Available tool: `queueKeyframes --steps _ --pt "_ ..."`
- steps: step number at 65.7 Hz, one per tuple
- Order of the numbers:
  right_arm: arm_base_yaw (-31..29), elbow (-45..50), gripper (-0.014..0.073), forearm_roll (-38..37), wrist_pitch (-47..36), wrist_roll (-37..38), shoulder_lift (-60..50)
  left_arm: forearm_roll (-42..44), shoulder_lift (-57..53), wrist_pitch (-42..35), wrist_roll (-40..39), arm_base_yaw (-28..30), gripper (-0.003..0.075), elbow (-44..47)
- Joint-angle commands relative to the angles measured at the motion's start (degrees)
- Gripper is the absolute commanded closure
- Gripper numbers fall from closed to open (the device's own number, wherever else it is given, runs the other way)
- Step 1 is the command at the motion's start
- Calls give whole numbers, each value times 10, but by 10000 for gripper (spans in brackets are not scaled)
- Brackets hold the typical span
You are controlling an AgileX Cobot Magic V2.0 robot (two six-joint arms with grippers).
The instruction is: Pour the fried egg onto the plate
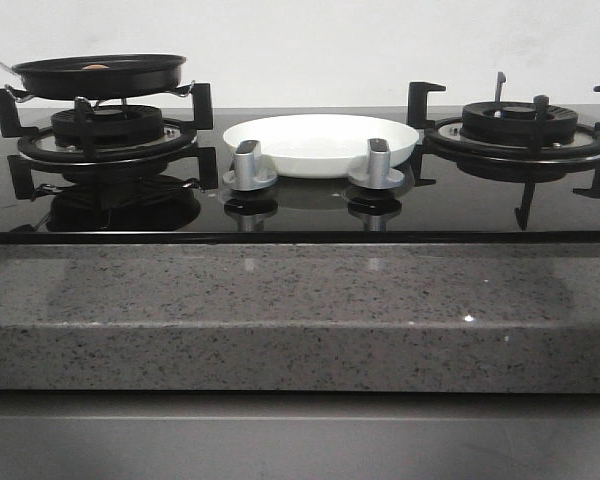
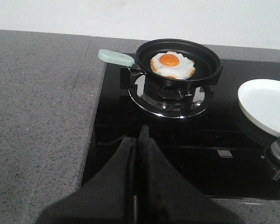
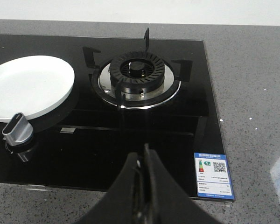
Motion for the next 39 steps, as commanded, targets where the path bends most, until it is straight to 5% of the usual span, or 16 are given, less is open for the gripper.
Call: queueKeyframes --steps 1,9,22,27,39 --pt "-5 -18 696 4 -40 -1 8 0 9 -41 -5 2 737 -14" --pt "-5 -18 544 1 -40 -1 8 0 9 -42 -5 2 652 -14" --pt "-5 -18 112 0 -40 -1 8 -1 9 -46 -5 2 276 -14" --pt "-5 -14 54 8 -40 -1 8 -5 9 -46 -5 2 220 -14" --pt "-3 -32 55 66 -22 -6 45 -26 11 -47 -3 2 229 -14"
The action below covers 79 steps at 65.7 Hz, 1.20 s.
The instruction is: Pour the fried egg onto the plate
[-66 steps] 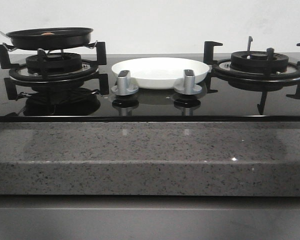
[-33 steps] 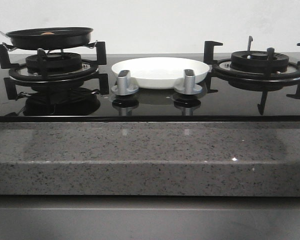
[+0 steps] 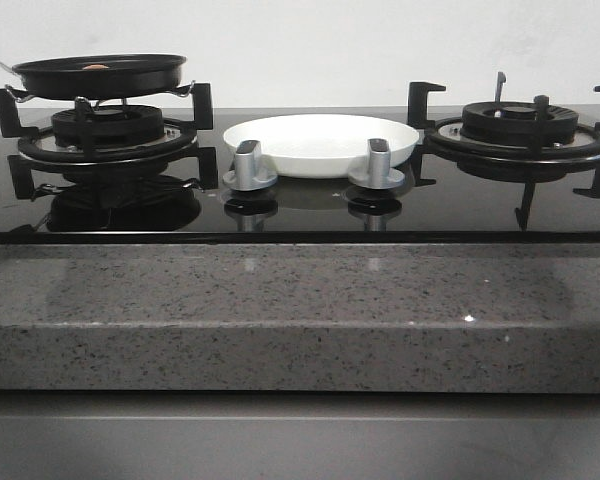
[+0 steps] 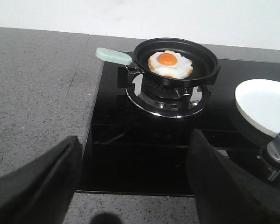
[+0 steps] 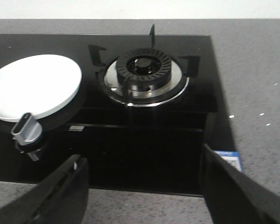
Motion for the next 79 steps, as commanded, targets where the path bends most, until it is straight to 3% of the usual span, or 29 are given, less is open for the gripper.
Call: queueKeyframes --steps 1,9,17,38,56,67,79 --pt "-3 -36 55 39 -20 -9 33 -16 11 -47 0 2 229 -15" --pt "9 -86 55 98 38 -62 106 -19 17 -37 25 -5 229 -15" --pt "34 -137 55 145 73 -110 181 -27 17 -37 45 -54 229 -15" --pt "131 -277 55 133 81 -113 387 -26 17 -38 64 -188 229 -15" --pt "135 -455 62 131 148 -113 579 -26 17 -39 64 -199 229 -15" --pt "135 -556 216 109 196 -113 679 -18 17 -39 64 -199 229 -15" --pt "135 -644 244 77 224 -108 756 -18 17 -39 64 -199 229 -15"
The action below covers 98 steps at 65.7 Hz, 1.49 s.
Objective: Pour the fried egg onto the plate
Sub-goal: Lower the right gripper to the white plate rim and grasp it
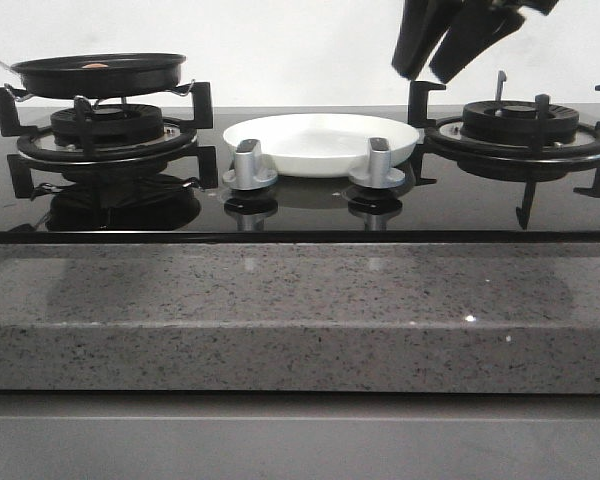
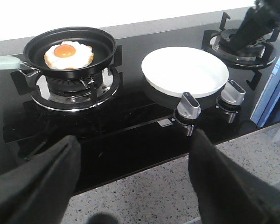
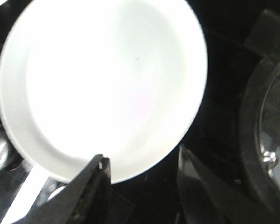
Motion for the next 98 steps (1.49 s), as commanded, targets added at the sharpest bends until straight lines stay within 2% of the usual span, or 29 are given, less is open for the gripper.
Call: queueKeyframes --steps 1,12,28,45,56,69,75,86,98 --pt "0 -53 244 -10 -1 2 3 -2 7 -40 2 -4 229 -16" --pt "0 -98 244 -27 13 5 49 -2 7 -37 2 -4 229 -16" --pt "0 -108 244 -27 -2 12 81 -2 7 -29 2 -4 229 -16" --pt "-2 -108 253 -27 -12 67 87 -2 7 -29 2 -4 229 -16" --pt "-3 -108 340 -27 13 88 95 -2 7 -29 2 -4 229 -16" --pt "-3 -108 354 -23 17 110 98 -2 7 -29 2 -4 229 -16" --pt "-3 -108 415 -23 19 119 98 -2 7 -26 2 -4 229 -16" --pt "-3 -108 578 -23 16 163 98 -2 7 -10 2 -4 229 -16" --pt "-3 -108 650 -23 3 186 98 -1 7 -9 2 -4 229 -16"
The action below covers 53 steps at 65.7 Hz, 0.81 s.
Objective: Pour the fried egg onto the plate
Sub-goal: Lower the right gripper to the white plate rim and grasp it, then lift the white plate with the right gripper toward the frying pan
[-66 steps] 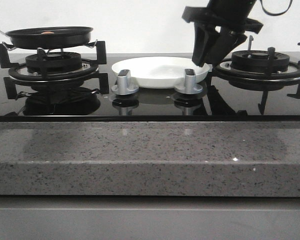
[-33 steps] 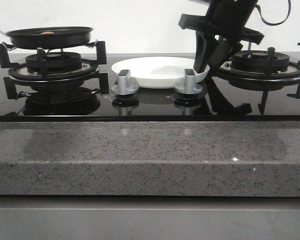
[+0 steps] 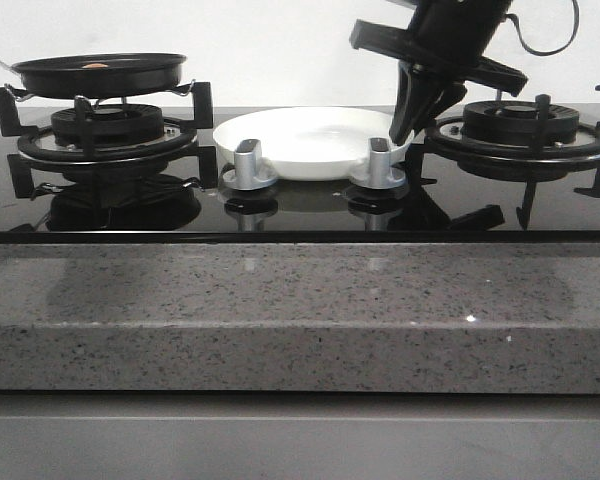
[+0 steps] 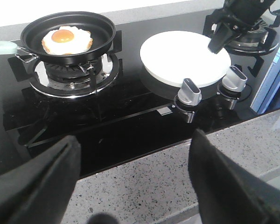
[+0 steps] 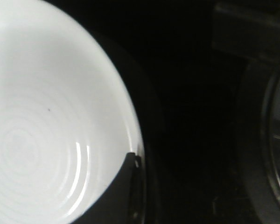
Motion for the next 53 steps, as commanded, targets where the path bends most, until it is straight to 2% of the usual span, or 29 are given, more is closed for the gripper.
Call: queueKeyframes --steps 1,13,26,42,53 --pt "-3 -16 653 -1 -6 4 -33 -2 7 -35 2 -4 229 -16" --pt "-4 -16 696 -1 -14 5 -37 -2 7 -35 2 -4 229 -16" --pt "-21 -16 694 26 -41 11 -57 -2 7 -35 2 -4 229 -16" --pt "-45 -16 694 134 -68 11 -106 -2 7 -35 2 -4 229 -16" --pt "-47 -16 694 233 -35 6 -146 -2 7 -35 2 -4 229 -16"
